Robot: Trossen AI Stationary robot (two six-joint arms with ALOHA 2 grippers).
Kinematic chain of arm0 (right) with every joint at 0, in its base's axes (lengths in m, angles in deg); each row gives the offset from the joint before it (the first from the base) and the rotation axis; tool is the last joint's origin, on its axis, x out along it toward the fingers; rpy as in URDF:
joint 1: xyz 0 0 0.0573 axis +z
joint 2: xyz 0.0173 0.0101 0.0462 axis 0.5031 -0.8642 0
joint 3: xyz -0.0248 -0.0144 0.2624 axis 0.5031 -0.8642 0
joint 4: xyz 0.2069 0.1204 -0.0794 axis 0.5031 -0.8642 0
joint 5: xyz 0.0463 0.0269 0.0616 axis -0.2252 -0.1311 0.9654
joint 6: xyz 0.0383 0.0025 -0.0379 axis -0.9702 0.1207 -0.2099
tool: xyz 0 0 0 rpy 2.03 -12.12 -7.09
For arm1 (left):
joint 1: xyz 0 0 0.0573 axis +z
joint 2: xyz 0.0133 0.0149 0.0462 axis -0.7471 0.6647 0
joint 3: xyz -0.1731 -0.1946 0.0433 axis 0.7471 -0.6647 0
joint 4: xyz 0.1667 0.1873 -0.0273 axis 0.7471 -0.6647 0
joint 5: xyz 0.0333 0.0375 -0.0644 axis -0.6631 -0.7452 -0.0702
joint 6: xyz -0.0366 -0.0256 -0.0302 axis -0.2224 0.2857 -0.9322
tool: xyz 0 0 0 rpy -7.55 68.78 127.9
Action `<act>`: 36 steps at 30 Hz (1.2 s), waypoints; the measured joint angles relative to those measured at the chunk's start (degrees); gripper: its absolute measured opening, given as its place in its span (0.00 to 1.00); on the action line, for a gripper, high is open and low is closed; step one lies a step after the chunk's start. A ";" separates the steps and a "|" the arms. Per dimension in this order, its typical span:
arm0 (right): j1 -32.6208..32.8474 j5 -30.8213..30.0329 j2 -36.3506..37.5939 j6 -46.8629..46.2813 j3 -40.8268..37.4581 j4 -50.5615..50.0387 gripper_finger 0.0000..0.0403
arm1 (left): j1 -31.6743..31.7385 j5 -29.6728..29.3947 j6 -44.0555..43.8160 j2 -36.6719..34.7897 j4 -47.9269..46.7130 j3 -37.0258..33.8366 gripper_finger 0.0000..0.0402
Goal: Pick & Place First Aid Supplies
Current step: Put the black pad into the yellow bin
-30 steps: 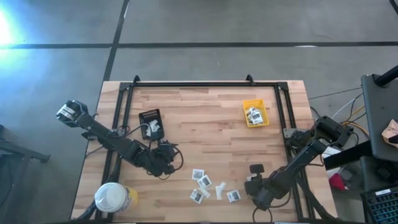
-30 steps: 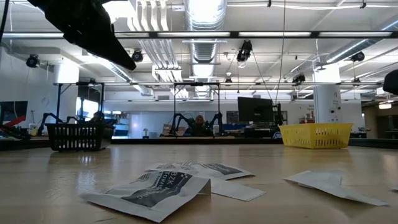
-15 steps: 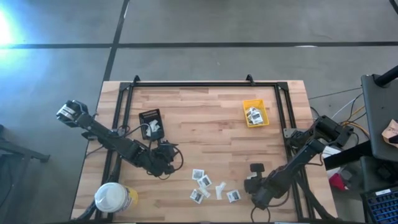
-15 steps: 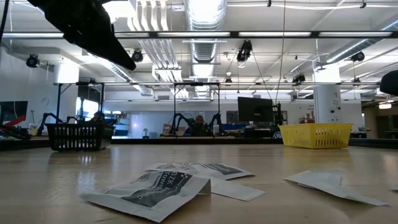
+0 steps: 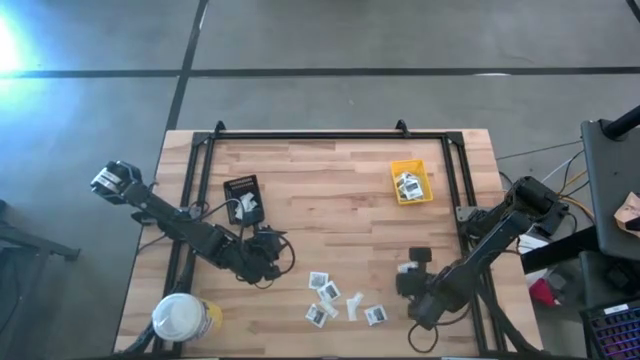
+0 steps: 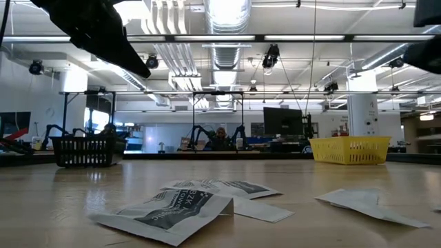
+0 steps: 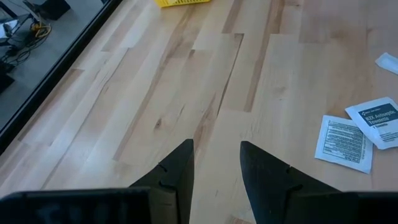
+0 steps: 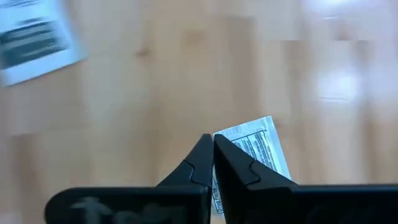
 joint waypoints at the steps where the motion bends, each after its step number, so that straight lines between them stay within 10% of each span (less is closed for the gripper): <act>1: -0.14 -1.66 0.58 -0.94 0.00 -1.53 0.02 | 0.02 0.00 -0.02 0.00 0.01 0.00 0.31; 20: -17.01 -23.85 12.79 -0.25 -3.51 -12.39 0.02 | 0.00 0.02 -0.29 0.00 0.03 -0.02 0.31; 36: -39.02 -23.58 21.67 2.92 -10.58 -11.72 0.02 | 0.00 0.37 -0.75 0.00 0.05 -0.02 0.31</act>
